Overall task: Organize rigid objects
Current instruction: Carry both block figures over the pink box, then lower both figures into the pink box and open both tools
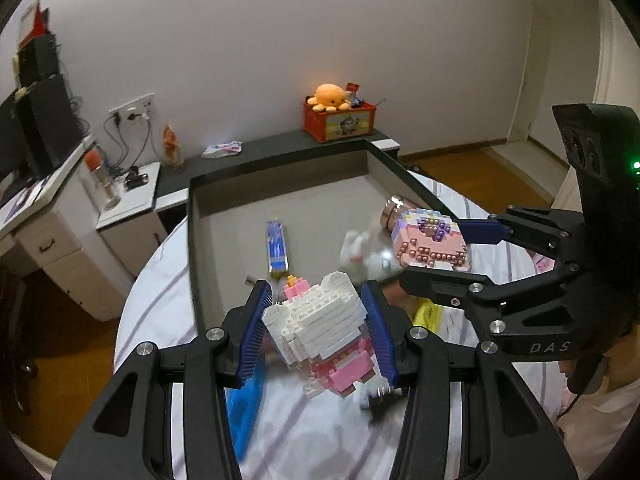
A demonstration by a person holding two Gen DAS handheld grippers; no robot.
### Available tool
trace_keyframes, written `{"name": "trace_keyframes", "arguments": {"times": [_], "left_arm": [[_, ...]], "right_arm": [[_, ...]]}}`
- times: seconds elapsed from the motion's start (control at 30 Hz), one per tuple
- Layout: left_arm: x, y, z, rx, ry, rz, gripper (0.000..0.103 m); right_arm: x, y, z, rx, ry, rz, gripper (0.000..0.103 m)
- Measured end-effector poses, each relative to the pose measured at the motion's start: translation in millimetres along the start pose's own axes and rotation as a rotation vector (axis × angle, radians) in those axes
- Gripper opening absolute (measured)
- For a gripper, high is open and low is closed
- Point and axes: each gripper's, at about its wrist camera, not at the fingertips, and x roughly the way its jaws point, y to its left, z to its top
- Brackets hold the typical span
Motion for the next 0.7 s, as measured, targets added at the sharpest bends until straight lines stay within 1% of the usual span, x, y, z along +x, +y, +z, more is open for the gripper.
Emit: {"name": "trace_keyframes", "arguments": {"times": [0.1, 0.17, 0.2, 0.3, 0.33, 0.5, 0.6, 0.7], "left_arm": [[24, 3, 19, 0.020, 0.030, -0.021, 0.048], [43, 2, 30, 0.042, 0.060, 0.005, 0.048], [54, 3, 35, 0.044, 0.075, 0.008, 0.048], [77, 6, 42, 0.021, 0.108, -0.024, 0.048], [85, 7, 43, 0.025, 0.121, -0.018, 0.048], [113, 9, 42, 0.022, 0.167, -0.012, 0.048], [121, 10, 39, 0.022, 0.182, 0.003, 0.048], [125, 13, 35, 0.017, 0.189, 0.006, 0.048]], "right_arm": [[16, -12, 14, -0.005, 0.027, -0.025, 0.065], [28, -18, 23, -0.014, 0.050, -0.056, 0.065], [34, -22, 27, -0.022, 0.061, -0.077, 0.065], [52, -34, 35, -0.024, 0.095, -0.100, 0.065], [56, -36, 37, -0.028, 0.101, -0.110, 0.065], [78, -44, 45, -0.050, 0.138, -0.134, 0.065], [89, -46, 44, -0.069, 0.164, -0.148, 0.065], [94, -47, 42, -0.075, 0.168, -0.150, 0.065]]}}
